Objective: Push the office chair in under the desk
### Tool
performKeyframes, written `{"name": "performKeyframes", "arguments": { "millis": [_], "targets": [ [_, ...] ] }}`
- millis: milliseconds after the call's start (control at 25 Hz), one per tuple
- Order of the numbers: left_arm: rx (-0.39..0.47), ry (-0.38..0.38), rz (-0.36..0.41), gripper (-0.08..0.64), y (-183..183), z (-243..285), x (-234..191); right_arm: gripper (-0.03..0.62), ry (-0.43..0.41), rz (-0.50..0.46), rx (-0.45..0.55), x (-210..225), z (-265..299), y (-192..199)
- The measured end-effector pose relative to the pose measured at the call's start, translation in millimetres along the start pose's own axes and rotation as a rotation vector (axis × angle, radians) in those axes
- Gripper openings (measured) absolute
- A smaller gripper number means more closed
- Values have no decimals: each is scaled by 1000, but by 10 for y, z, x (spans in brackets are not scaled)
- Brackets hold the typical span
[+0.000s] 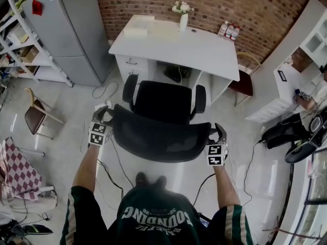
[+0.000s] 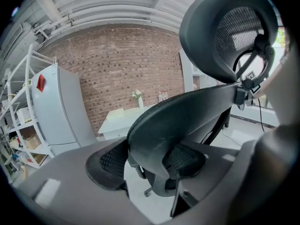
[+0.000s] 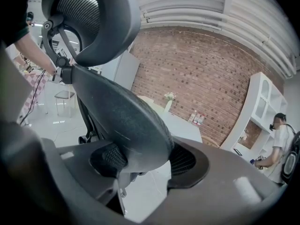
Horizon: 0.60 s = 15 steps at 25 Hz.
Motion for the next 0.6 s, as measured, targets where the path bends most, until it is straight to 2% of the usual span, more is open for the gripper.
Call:
{"name": "performKeyframes", "arguments": {
  "millis": [600],
  "targets": [
    [-2,53,0,259,-316,639,-591,249,39,17,-75,37,580,-259]
  ]
}}
Point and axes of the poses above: the fingertips, and each gripper's own axes: z forward along the fingers, x to its right, y out of its underside, the point moved 3 cm from there along -z, backward along the fingers, and after that the axes turned 12 degrees about y, right-handed, at the moved point
